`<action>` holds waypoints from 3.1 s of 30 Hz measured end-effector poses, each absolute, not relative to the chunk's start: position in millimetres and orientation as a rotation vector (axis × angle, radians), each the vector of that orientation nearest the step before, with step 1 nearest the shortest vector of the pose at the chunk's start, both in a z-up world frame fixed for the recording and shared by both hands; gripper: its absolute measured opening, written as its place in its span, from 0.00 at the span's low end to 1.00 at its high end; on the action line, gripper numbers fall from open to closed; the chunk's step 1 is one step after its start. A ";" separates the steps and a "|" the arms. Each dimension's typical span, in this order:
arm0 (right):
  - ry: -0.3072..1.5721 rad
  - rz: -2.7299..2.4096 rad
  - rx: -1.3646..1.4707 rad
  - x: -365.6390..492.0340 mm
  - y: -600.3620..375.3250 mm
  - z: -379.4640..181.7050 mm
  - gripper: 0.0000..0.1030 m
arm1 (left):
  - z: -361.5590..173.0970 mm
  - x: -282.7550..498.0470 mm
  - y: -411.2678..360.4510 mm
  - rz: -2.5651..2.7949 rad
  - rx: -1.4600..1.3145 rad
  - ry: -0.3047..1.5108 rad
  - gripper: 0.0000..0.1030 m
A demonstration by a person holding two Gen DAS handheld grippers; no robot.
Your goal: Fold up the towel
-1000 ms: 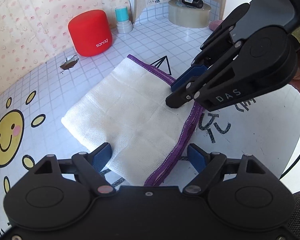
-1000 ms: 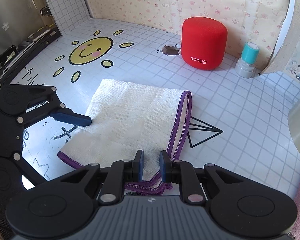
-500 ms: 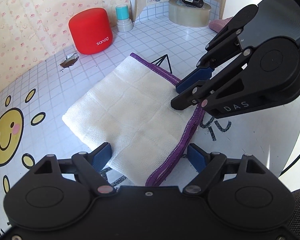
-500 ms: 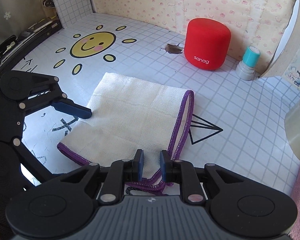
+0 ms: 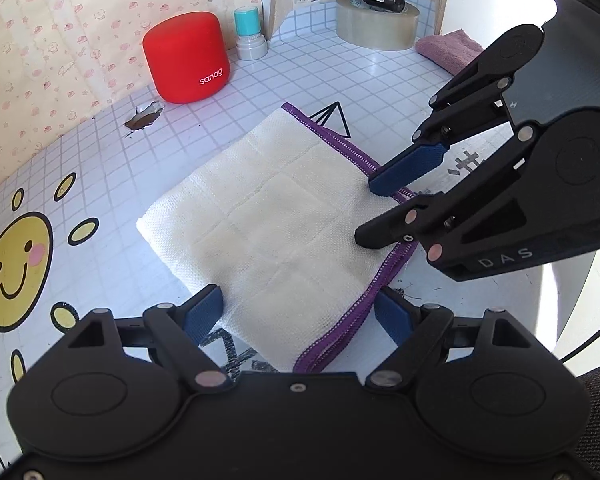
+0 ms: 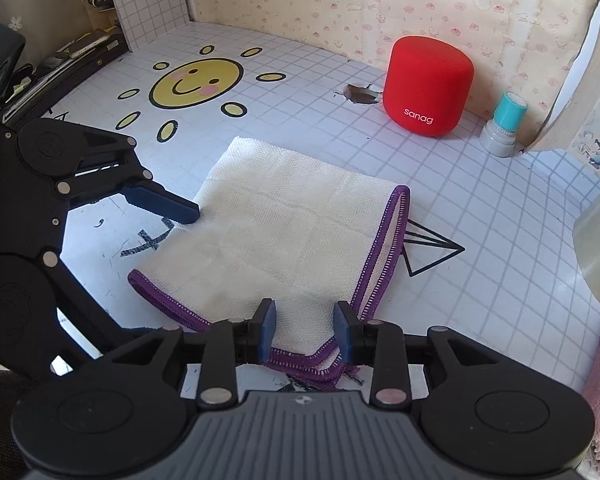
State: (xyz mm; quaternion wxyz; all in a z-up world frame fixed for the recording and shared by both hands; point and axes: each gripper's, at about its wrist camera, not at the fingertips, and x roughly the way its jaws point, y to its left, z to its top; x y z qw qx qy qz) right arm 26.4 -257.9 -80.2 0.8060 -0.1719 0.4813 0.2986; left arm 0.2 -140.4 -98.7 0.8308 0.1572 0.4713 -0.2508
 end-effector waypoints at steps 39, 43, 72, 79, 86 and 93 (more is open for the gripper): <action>1.015 0.397 -0.264 64.9 -212.2 -82.6 0.33 | -102.3 15.8 -109.3 -0.682 0.365 1.004 0.82; 1.011 0.448 -0.281 65.8 -205.2 -83.8 0.34 | -102.8 11.7 -100.5 -0.652 0.357 1.010 0.82; 0.931 0.479 -0.228 46.1 -159.6 -40.0 0.80 | -57.8 13.4 -20.7 -0.148 0.207 1.010 0.82; 0.929 0.433 -0.171 32.6 -166.6 -26.4 0.87 | -46.6 7.3 -8.9 -0.089 0.162 1.017 0.82; 0.953 0.374 -0.141 26.2 -165.0 -24.1 0.91 | -40.1 6.9 7.4 -0.044 0.089 1.030 0.82; 0.999 0.319 -0.095 24.6 -156.4 -28.9 0.91 | -37.3 3.6 7.8 -0.025 0.105 1.035 0.82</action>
